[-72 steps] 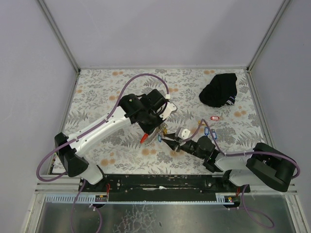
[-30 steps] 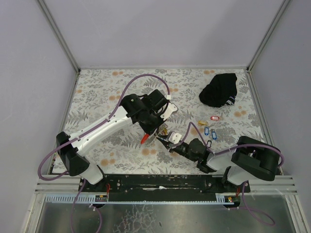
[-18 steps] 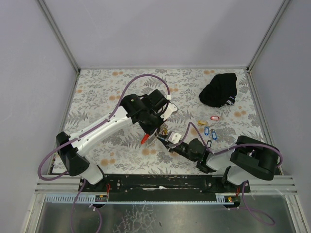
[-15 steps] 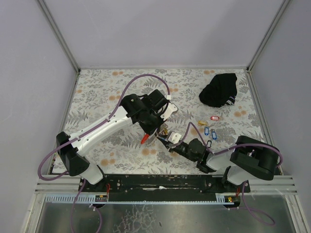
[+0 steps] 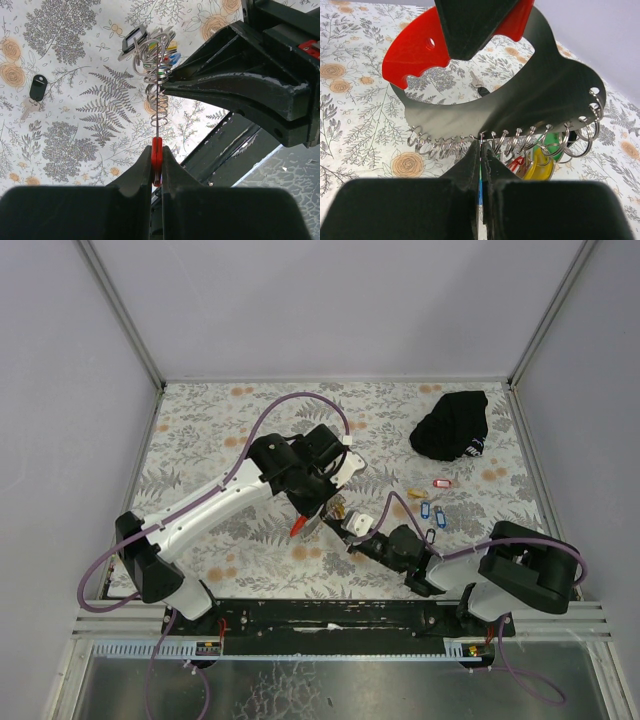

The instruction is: Put the keys on the keyring

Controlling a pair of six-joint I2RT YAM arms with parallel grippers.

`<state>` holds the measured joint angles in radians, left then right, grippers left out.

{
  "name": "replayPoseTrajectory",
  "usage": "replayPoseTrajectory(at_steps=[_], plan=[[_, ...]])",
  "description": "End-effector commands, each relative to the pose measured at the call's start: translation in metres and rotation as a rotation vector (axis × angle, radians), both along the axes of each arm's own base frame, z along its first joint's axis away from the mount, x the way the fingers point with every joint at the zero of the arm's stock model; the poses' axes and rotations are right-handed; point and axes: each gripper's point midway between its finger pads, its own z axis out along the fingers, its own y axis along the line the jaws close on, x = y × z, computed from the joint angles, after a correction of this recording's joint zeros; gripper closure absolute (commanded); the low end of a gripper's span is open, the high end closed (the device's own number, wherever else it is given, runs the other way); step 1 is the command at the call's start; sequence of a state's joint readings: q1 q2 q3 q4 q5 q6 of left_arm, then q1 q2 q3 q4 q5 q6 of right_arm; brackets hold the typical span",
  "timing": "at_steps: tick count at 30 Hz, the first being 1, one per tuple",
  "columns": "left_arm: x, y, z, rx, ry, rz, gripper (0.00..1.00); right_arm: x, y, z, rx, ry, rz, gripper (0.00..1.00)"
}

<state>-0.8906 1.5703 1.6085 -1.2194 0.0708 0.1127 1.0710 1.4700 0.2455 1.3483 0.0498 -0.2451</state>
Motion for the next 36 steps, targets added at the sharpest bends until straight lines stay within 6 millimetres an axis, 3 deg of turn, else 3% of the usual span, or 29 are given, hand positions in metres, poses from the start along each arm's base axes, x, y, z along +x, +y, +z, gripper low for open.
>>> replayPoseTrajectory(at_steps=[1, 7, 13, 18, 20, 22, 26, 30, 36], plan=[[0.001, -0.008, 0.015, -0.074, -0.048, -0.004, 1.0, 0.0, 0.003, 0.034, 0.074, -0.066, 0.001, 1.0], [0.008, -0.009, 0.018, -0.169, -0.072, 0.019, 1.0, -0.006, 0.0, 0.041, 0.075, -0.077, 0.028, 1.0], [0.016, -0.006, 0.028, -0.374, -0.023, 0.048, 0.99, -0.013, -0.002, 0.044, 0.066, -0.075, 0.055, 1.0], [0.015, -0.006, 0.019, -0.512, 0.055, 0.052, 0.95, -0.018, -0.003, 0.049, 0.067, -0.079, 0.076, 1.0], [0.012, -0.007, 0.015, -0.58, 0.103, 0.051, 0.88, -0.019, -0.003, 0.047, 0.05, -0.079, 0.086, 1.0], [0.009, -0.009, 0.012, -0.644, 0.14, 0.048, 0.73, -0.02, -0.004, 0.046, 0.037, -0.081, 0.088, 1.0], [0.008, -0.009, 0.006, -0.725, 0.153, 0.058, 0.6, -0.021, -0.005, 0.045, 0.024, -0.081, 0.09, 1.0], [0.012, -0.002, 0.0, -0.757, 0.155, 0.102, 0.54, -0.021, -0.004, 0.046, 0.02, -0.08, 0.097, 1.0], [0.03, 0.028, -0.012, -0.781, 0.113, 0.287, 0.49, -0.019, -0.001, 0.047, 0.023, -0.071, 0.098, 1.0]])
